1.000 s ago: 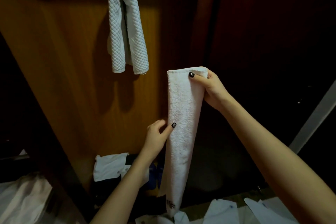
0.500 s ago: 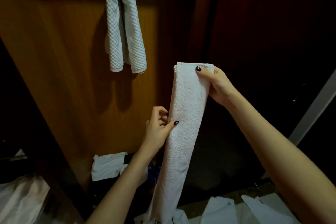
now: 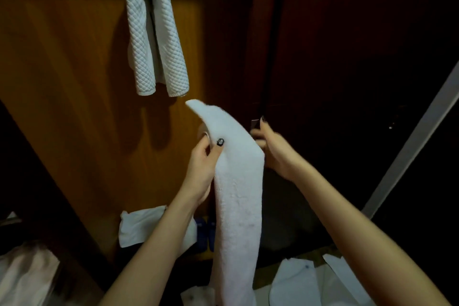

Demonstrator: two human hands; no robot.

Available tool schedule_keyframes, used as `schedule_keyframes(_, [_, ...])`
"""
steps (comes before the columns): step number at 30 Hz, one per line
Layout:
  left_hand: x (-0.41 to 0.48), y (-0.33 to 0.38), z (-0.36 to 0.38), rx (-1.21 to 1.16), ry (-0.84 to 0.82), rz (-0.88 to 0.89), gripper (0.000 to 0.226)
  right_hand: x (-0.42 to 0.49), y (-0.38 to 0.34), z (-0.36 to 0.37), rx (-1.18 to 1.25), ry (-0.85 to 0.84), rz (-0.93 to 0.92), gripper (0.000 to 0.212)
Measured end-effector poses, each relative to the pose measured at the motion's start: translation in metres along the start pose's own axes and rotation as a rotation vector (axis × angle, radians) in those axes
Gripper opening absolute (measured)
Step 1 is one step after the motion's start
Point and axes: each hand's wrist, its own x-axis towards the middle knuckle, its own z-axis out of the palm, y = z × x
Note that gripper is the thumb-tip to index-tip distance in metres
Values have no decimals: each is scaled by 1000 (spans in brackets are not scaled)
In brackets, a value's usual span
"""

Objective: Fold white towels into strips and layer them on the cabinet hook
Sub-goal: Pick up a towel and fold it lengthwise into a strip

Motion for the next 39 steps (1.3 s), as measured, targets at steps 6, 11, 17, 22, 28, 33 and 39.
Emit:
schedule_keyframes(6, [10, 15, 2, 237, 70, 115, 20, -40, 52, 4, -41, -57, -166, 46])
schedule_keyframes(11, [16, 20, 1, 646, 140, 312, 12, -40, 39, 20, 35, -51, -258, 34])
schedule_keyframes(17, [19, 23, -10, 763, 163, 318, 34, -39, 34, 35, 132, 34, -306, 25])
schedule_keyframes(22, [18, 19, -16, 644, 125, 191, 27, -35, 30, 44, 144, 9, -287, 24])
schedule_keyframes(28, [8, 3, -41, 379, 91, -157, 42, -17, 25, 38, 213, 29, -269, 19])
schedule_keyframes(33, [-39, -49, -41, 425, 55, -151, 14, -3, 31, 21, 273, 33, -182, 20])
schedule_keyframes(39, [-37, -53, -27, 398, -163, -194, 23, 0, 23, 0, 351, -23, -127, 20])
